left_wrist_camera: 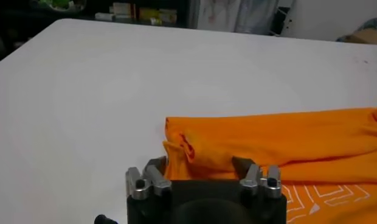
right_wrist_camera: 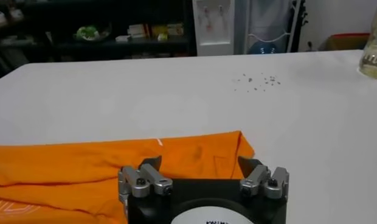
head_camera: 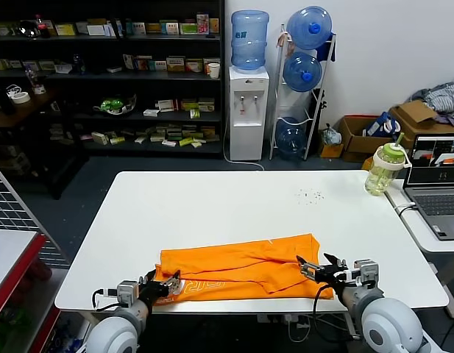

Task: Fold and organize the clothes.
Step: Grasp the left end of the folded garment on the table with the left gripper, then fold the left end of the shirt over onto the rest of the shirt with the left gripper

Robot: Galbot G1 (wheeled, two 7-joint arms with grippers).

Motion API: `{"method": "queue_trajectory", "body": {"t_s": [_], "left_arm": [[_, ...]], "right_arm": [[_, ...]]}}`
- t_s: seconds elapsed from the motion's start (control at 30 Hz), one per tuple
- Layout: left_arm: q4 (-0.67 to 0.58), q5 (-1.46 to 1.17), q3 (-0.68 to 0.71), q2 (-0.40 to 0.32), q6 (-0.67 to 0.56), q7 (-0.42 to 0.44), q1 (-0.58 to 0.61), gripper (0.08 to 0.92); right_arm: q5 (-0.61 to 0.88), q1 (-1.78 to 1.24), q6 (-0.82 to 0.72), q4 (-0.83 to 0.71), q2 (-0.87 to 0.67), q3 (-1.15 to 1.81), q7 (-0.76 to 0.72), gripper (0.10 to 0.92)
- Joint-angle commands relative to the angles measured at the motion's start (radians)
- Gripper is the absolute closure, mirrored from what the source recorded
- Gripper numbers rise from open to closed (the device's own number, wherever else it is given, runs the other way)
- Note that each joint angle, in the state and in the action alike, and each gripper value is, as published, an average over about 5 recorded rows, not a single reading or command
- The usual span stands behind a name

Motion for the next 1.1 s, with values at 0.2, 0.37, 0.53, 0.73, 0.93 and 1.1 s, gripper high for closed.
{"method": "queue_trajectory", "body": {"t_s": [0.2, 0.37, 0.53, 0.73, 0.93, 1.1], "left_arm": [[0.029, -0.015, 0.004, -0.016, -0.007, -0.007, -0.002, 0.437], [0.025, -0.013, -0.001, -0.014, -0.013, -0.007, -0.001, 0.575], [0.004, -0.014, -0.016, 0.003, -0.013, -0.011, 0.004, 0.74], [-0.048, -0.044, -0.088, 0.1, -0.007, -0.015, 0.008, 0.873], [-0.051, -0.105, -0.231, 0.288, 0.003, -0.003, 0.056, 0.878], [0.009, -0.122, -0.373, 0.417, -0.002, 0.029, 0.163, 0.878]], "right_arm": [[0.0, -0.011, 0.005, 0.001, 0.008, 0.008, 0.004, 0.203], [-0.006, -0.015, 0.01, -0.002, 0.015, 0.008, 0.004, 0.203], [-0.015, -0.013, 0.017, -0.003, 0.022, 0.009, 0.005, 0.203], [-0.037, -0.008, 0.027, 0.0, 0.034, 0.008, 0.0, 0.203], [-0.058, -0.003, 0.039, 0.0, 0.041, 0.001, -0.014, 0.203], [-0.068, 0.003, 0.048, -0.002, 0.048, -0.008, -0.024, 0.203]]}}
